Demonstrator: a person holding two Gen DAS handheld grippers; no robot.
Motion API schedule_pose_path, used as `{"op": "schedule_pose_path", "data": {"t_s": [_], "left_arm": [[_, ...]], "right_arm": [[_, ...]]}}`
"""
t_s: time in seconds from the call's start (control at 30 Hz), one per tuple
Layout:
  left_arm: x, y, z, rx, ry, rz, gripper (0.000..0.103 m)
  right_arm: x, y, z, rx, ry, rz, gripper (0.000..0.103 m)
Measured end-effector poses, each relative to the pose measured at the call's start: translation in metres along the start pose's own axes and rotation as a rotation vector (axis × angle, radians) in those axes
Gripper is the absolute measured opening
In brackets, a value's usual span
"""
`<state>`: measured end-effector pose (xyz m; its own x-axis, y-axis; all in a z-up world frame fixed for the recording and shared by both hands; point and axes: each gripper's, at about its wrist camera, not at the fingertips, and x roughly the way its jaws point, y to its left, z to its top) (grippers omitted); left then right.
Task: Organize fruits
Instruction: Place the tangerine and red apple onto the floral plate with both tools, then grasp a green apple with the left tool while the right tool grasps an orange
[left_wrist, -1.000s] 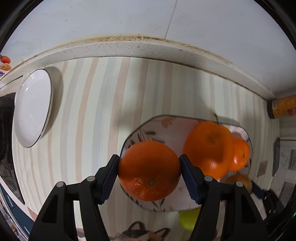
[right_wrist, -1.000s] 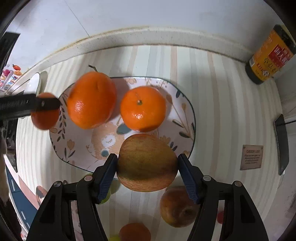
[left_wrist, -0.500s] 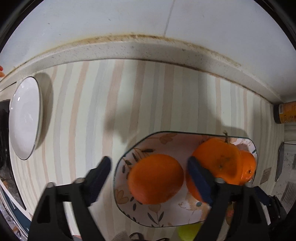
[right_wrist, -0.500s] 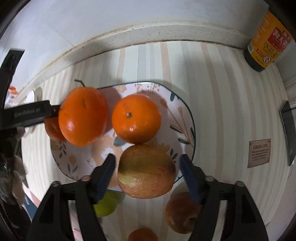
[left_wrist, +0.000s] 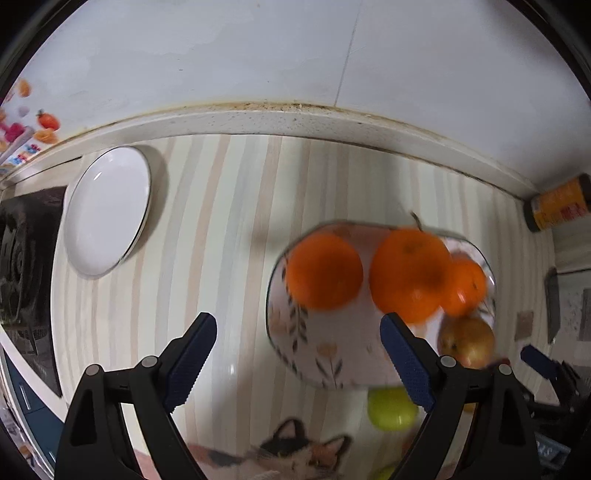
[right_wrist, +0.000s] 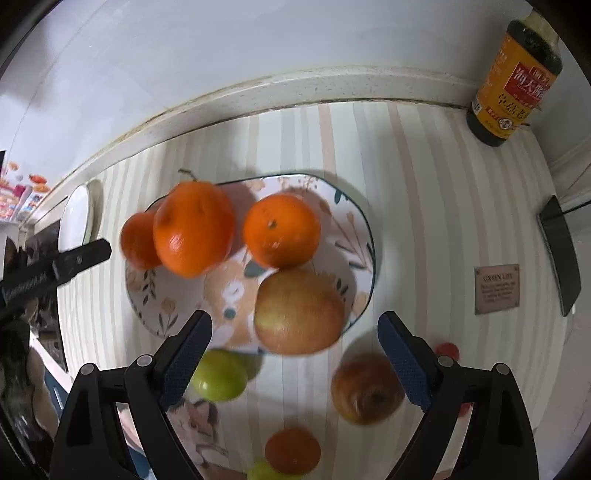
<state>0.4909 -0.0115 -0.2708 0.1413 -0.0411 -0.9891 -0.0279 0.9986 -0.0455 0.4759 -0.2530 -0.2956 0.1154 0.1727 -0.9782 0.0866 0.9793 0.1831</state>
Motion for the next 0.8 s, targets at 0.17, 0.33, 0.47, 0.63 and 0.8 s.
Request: {"op": "schedule_pose_path", "data": {"t_s": [0.17, 0.33, 0.47, 0.63, 0.8], "left_arm": [[-0.037, -0.011, -0.040, 0.036, -0.080, 0.000, 0.091], [-0.072, -0.023, -0.072, 0.068, -0.150, -0.006, 0.091], [-0.095, -0.026, -0.096, 0.077, -0.193, -0.023, 0.091], [-0.125, -0.029, -0.123, 0.104, -0.266, -0.009, 0.091], [-0.150, -0.030, -0.148, 0.124, -0.316, -0.006, 0.091]], "right_arm": [[-0.031, 0.007, -0.030, -0.012, -0.050, 0.004, 0.094], [-0.064, 0.017, -0.064, -0.037, -0.105, -0.006, 0.094], [-0.093, 0.017, -0.087, -0.044, -0.158, -0.010, 0.094], [-0.133, 0.021, -0.116, -0.073, -0.237, -0.039, 0.094], [-0.167, 0.027, -0.142, -0.086, -0.299, -0.048, 0.094]]}}
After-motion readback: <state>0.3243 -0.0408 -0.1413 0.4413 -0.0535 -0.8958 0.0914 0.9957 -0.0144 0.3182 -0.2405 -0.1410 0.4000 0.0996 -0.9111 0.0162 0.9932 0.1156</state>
